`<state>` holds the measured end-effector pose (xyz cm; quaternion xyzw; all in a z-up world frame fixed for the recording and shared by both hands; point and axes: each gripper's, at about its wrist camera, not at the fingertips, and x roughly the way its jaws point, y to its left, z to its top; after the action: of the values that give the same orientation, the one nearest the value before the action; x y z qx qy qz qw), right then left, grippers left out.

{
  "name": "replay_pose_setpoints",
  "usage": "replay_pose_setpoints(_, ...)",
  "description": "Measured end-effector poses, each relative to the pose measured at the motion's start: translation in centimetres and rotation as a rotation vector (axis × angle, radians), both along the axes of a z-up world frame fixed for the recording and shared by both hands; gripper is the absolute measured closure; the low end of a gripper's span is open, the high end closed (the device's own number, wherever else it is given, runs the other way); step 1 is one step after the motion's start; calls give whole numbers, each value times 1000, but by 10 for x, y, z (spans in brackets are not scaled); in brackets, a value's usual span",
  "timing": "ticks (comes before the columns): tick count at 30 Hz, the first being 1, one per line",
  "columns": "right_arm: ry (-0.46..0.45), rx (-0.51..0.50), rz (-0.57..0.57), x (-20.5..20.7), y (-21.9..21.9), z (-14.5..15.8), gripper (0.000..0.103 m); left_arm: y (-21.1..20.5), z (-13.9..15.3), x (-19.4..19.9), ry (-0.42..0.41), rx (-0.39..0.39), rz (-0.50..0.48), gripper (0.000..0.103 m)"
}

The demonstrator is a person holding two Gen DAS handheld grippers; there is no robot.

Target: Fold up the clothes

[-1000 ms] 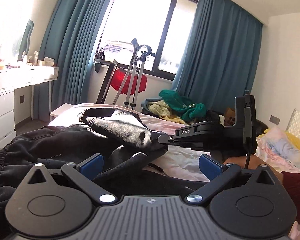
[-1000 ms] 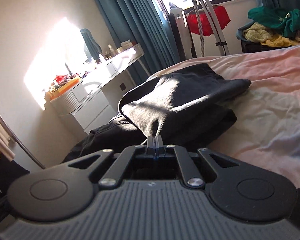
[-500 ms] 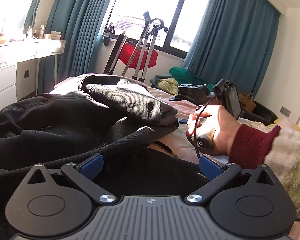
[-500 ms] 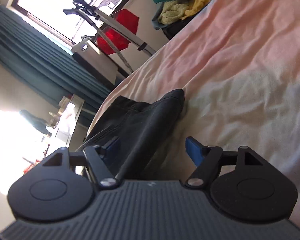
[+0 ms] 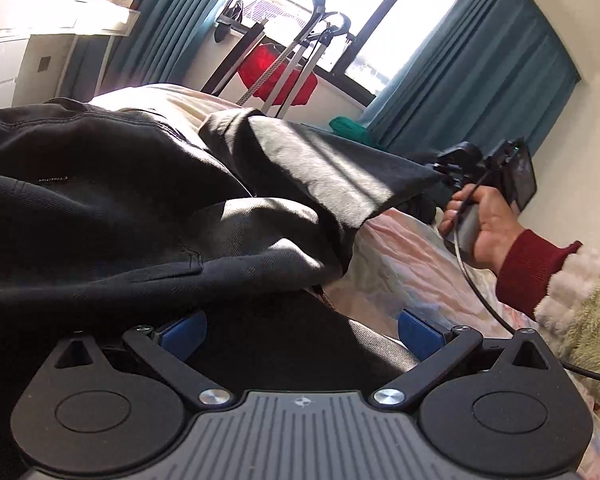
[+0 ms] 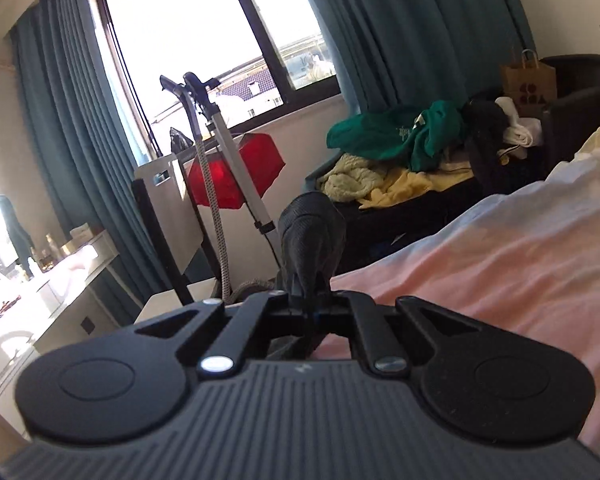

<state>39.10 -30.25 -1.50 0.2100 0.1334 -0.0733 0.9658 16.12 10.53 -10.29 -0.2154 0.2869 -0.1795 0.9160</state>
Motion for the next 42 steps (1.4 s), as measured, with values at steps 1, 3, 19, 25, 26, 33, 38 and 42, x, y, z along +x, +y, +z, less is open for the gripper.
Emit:
replay_pose_setpoints(1, -13, -2, -38, -15, -25, 7, 98, 0, 1, -1, -4, 4, 1, 0)
replay_pose_setpoints(3, -21, -2, -118, -45, -71, 14, 98, -2, 3, -4, -9, 13, 2, 0)
replay_pose_setpoints(19, 69, 483, -499, -250, -225, -153, 97, 35, -35, 28, 224, -308, 155, 2)
replay_pose_setpoints(25, 33, 706, -545, -260, -234, -170, 97, 66, -47, 34, 236, -518, 223, 6)
replay_pose_setpoints(26, 36, 694, -537, -258, -236, -168, 97, 70, -50, 35, 241, -548, 236, 7)
replay_pose_setpoints(33, 28, 767, -522, -254, -251, -174, 97, 78, -51, 54, 326, -507, 337, 51)
replay_pose_setpoints(38, 17, 786, -507, -248, -263, -174, 97, 80, -31, 75, 407, -392, 407, 93)
replay_pose_setpoints(42, -2, 749, -488, -233, -271, -167, 97, 84, -12, 82, 407, -343, 378, 96)
